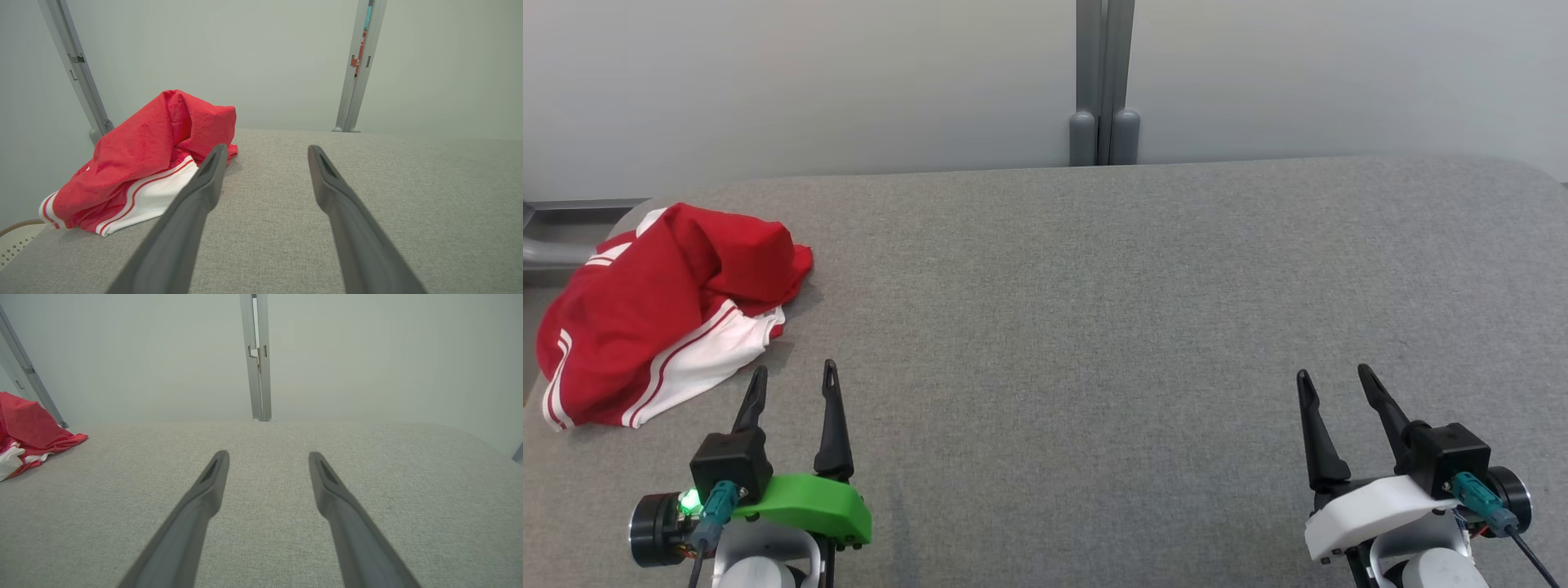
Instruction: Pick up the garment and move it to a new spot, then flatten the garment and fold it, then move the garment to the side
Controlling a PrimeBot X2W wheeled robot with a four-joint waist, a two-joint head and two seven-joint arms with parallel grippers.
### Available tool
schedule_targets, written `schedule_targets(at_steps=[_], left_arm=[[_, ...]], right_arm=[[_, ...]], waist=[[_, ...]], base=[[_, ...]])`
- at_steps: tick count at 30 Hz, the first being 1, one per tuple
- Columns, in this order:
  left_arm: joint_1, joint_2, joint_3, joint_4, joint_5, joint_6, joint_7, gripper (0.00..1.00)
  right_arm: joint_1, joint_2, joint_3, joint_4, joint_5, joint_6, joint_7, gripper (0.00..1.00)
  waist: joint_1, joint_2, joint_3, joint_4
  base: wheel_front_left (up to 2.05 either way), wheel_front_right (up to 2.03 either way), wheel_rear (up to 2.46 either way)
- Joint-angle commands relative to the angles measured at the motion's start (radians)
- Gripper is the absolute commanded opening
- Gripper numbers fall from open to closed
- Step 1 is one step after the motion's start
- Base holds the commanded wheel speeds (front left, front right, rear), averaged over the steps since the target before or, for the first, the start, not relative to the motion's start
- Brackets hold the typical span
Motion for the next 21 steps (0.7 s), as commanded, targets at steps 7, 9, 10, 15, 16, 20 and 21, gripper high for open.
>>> schedule_targets(at_steps=[7,9,10,15,16,20,21], left_arm=[[-0.002,0.008,-0.001,0.006,-0.013,0.006,-0.006,1.0],[-0.006,0.009,-0.004,0.007,-0.013,0.007,-0.005,1.0],[-0.01,0.009,-0.005,0.007,-0.013,0.007,-0.005,1.0],[-0.018,0.021,0.001,0.016,-0.019,0.009,-0.01,1.0],[-0.019,0.024,0.002,0.017,-0.02,0.009,-0.011,1.0],[-0.016,0.036,0.006,0.015,-0.021,0.013,-0.017,1.0],[-0.014,0.038,0.008,0.013,-0.021,0.016,-0.02,1.0]], right_arm=[[0.01,-0.004,-0.003,-0.004,0.015,0.0,0.0,1.0],[0.011,-0.004,-0.005,-0.004,0.02,0.0,-0.001,1.0],[0.011,-0.004,-0.006,-0.004,0.024,0.0,-0.001,1.0],[0.011,-0.004,0.002,0.001,0.049,0.0,-0.005,1.0],[0.012,-0.004,0.004,0.001,0.05,0.0,-0.005,1.0],[0.013,-0.004,0.011,0.007,0.058,0.0,-0.009,1.0],[0.012,-0.004,0.013,0.008,0.06,0.0,-0.01,1.0]], waist=[[0.0,-0.0001,0.002,0.001],[0.0,-0.0001,0.003,0.004],[0.0,-0.0001,0.004,0.009],[0.0,-0.0001,0.007,0.046],[0.0,-0.0001,0.008,0.057],[0.0,-0.0001,0.013,0.115],[0.0,-0.0001,0.015,0.128]], base=[[0.0,0.0,0.0],[0.0,0.0,0.0],[0.0,0.0,0.0],[0.0,0.0,0.0],[0.0,0.0,0.0],[0.0,0.0,0.0],[0.0,0.0,0.0]])
